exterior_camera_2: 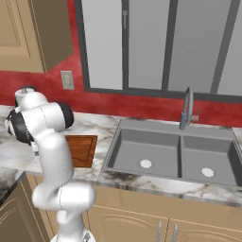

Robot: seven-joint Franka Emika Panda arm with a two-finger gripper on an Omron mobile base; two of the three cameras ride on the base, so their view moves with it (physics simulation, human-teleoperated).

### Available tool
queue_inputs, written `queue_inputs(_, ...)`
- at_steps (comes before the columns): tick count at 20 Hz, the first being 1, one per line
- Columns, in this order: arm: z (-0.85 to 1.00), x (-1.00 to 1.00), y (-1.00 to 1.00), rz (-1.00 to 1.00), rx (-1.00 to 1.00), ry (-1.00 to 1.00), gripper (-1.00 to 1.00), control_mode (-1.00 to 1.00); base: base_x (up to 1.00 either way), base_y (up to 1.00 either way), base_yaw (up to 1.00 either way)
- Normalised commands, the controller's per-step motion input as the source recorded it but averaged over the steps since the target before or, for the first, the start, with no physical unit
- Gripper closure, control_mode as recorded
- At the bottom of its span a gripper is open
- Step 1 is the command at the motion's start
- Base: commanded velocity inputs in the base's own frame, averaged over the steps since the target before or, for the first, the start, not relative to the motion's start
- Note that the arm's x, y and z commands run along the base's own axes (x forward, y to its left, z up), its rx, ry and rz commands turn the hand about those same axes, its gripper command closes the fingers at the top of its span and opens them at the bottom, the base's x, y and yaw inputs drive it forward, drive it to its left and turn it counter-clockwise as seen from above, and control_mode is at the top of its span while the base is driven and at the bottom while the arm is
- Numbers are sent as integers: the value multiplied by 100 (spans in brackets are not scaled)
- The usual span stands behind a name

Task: Pick up the sponge from the counter and clean the cutting board by briefly scrubbing or pressing down on the cutting board. Once finished, release the sponge.

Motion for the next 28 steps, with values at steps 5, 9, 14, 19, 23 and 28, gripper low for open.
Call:
queue_inputs(5, 51, -5, -22, 0, 0, 0, -100, -100, 0, 0, 0)
queue_inputs(9, 58, -13, -25, 0, 1, -1, -100, -100, 0, 0, 0)
queue_inputs(14, 51, -27, -22, 0, 2, -5, -100, -100, 0, 0, 0)
queue_inputs(19, 37, -53, -21, 0, 4, -12, -100, -100, 0, 0, 0)
queue_inputs(23, 46, -51, -24, 0, 5, -9, -100, -100, 0, 0, 0)
queue_inputs(28, 55, -38, -30, 0, 5, -9, -100, -100, 0, 0, 0)
